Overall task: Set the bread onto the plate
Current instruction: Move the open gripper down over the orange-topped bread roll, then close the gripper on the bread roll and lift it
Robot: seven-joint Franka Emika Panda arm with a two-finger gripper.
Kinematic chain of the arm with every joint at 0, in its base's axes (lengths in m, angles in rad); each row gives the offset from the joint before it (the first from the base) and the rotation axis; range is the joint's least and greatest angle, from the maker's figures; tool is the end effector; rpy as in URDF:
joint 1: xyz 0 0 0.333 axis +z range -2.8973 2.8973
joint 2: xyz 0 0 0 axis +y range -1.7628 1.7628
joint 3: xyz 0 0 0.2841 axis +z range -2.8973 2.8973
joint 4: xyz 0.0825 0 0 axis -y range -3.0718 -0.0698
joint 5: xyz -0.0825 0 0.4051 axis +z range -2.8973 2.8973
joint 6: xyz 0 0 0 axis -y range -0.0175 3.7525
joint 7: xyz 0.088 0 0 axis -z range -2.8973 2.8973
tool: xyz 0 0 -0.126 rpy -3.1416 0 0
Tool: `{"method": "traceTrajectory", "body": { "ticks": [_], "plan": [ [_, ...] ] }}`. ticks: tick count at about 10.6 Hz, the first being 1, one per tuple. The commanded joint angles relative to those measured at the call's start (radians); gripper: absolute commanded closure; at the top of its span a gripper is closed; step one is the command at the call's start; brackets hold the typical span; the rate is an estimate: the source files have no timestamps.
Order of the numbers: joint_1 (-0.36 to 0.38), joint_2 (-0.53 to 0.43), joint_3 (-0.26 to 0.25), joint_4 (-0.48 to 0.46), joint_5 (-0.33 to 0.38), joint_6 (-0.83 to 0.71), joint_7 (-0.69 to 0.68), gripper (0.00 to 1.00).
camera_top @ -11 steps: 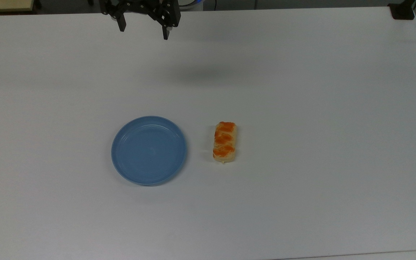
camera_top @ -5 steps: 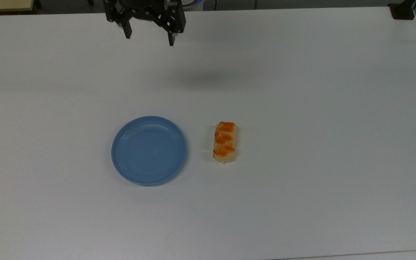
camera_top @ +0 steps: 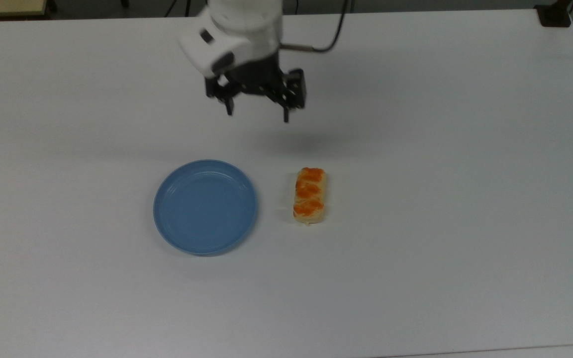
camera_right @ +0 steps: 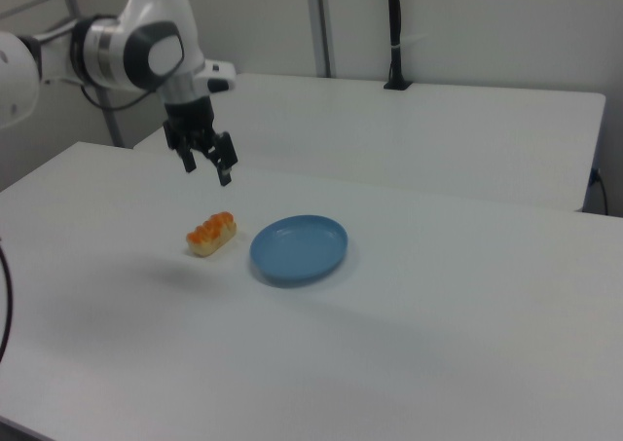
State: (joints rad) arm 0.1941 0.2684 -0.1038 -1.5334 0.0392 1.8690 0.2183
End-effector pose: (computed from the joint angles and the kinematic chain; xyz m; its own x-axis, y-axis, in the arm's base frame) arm 0.6606 0.0693 0.4536 0.9889 -0.1337 0.0647 -0.1323 -0.9909 -0.0253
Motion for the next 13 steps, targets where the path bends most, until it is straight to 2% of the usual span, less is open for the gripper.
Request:
{"method": "traceTrajectory", "body": {
  "ticks": [1, 5, 9, 12, 13],
  "plan": [
    [0.100, 0.145, -0.010, 0.012, -0.001, 0.117, 0.059, 0.00],
    [0.149, 0.265, -0.010, 0.012, -0.062, 0.263, 0.157, 0.00],
    [0.131, 0.322, -0.011, 0.013, -0.061, 0.292, 0.162, 0.00],
    [0.140, 0.360, -0.010, 0.015, -0.061, 0.386, 0.268, 0.00],
    [0.145, 0.360, -0.010, 0.013, -0.059, 0.403, 0.286, 0.13]
  ]
}}
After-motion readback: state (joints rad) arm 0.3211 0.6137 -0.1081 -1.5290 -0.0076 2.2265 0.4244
